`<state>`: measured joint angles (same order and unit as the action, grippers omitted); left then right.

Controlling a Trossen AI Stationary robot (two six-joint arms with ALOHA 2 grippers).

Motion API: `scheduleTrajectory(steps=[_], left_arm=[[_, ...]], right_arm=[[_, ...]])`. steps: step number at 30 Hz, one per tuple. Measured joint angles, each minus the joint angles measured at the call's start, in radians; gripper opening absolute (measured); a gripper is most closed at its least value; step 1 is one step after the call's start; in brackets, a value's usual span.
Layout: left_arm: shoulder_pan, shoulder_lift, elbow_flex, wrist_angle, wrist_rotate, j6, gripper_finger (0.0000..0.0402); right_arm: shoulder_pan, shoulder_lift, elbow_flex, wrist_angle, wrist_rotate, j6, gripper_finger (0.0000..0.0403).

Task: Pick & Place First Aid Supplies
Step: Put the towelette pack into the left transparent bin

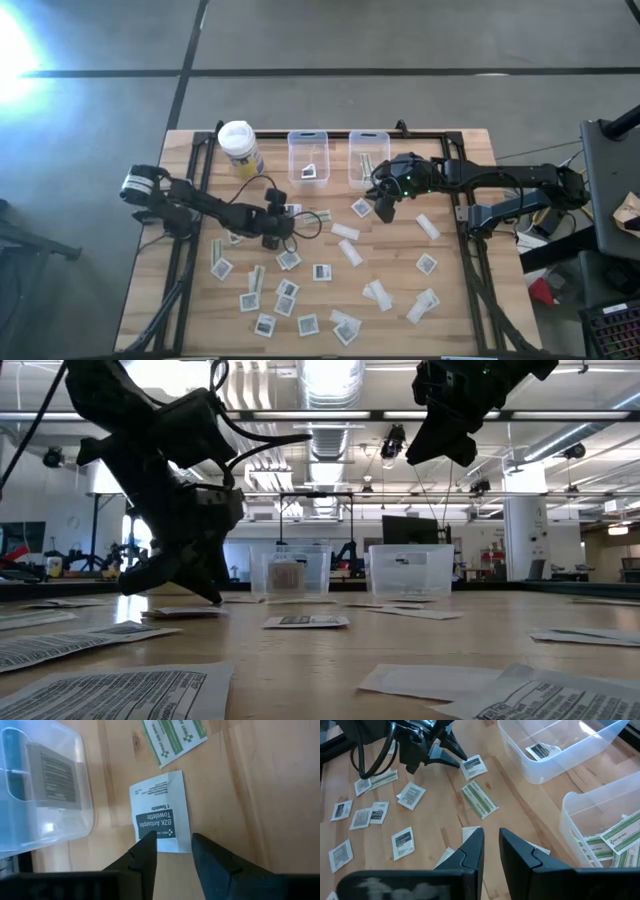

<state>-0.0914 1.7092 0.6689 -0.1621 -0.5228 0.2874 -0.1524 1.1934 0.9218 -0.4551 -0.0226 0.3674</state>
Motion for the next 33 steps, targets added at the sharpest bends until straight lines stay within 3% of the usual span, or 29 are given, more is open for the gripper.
scheduleTrajectory(steps=[15, 21, 27, 33], left_arm=[[0.132, 0.009, 0.001, 0.052, 0.223, -0.035, 0.0045], [0.142, 0.008, 0.002, 0.057, 0.236, -0.040, 0.0005], [0.144, -0.017, 0.000, 0.051, 0.260, -0.095, 0.0001], [0.135, -0.128, -0.001, 0.050, 0.263, -0.113, 0.0000]], right_arm=[[0.004, 0.000, 0.000, 0.001, -0.004, 0.019, 0.0055], [0.018, 0.000, 0.000, 0.001, -0.008, 0.019, 0.0052], [0.024, 0.000, 0.000, 0.001, -0.011, 0.019, 0.0052], [0.031, 0.000, 0.000, 0.001, -0.012, 0.018, 0.0052]])
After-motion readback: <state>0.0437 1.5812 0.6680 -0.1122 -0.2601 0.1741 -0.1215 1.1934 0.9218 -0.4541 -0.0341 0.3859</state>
